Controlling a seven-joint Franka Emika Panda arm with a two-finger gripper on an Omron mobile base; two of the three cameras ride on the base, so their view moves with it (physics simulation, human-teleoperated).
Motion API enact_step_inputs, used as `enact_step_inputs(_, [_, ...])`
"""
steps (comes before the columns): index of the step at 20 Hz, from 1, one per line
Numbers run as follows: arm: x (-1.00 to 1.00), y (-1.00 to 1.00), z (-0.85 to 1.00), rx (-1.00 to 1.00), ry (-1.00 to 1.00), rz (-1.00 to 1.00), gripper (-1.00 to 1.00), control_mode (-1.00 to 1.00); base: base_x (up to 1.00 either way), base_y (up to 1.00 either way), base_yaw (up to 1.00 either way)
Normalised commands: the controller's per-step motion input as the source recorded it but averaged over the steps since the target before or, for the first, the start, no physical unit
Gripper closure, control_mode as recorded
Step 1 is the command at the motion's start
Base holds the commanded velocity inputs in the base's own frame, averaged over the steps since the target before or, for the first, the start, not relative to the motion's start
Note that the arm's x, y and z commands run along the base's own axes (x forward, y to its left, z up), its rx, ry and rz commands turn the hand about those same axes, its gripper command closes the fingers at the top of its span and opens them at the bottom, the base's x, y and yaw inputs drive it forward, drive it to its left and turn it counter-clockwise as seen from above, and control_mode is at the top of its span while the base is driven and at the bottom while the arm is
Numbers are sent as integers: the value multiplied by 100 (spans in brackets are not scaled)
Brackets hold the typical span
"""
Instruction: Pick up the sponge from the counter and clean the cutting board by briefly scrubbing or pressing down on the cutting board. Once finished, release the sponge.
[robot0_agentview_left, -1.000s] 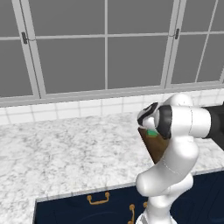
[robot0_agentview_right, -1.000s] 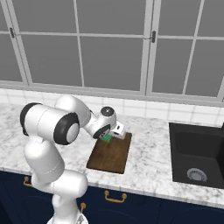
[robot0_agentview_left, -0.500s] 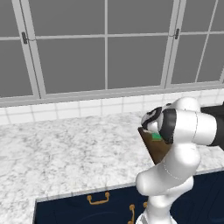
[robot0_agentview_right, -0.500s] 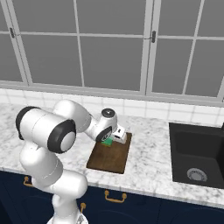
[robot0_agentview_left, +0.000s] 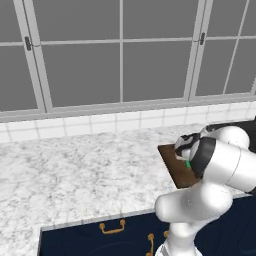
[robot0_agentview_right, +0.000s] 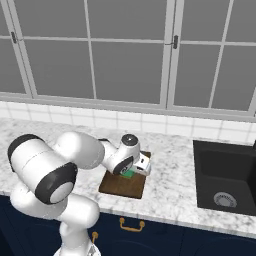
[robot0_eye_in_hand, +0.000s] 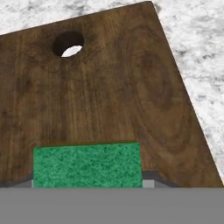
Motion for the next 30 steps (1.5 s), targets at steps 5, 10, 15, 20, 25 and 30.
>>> enact_step_inputs(5, [-83,-21,-42,0,0,0,100,-100,0,0,0])
enact_step_inputs(10, [-74,-24,-46,0,0,0,100,-100,0,0,0])
enact_step_inputs(15, [-32,-18,-46,0,-11,0,100,-100,0,0,0])
enact_step_inputs(20, [22,-3,-46,0,-23,0,100,-100,0,0,0])
enact_step_inputs(25, [53,0,-34,0,-20,0,100,-100,0,0,0])
enact_step_inputs(30, [60,5,-35,0,-13,0,100,-100,0,0,0])
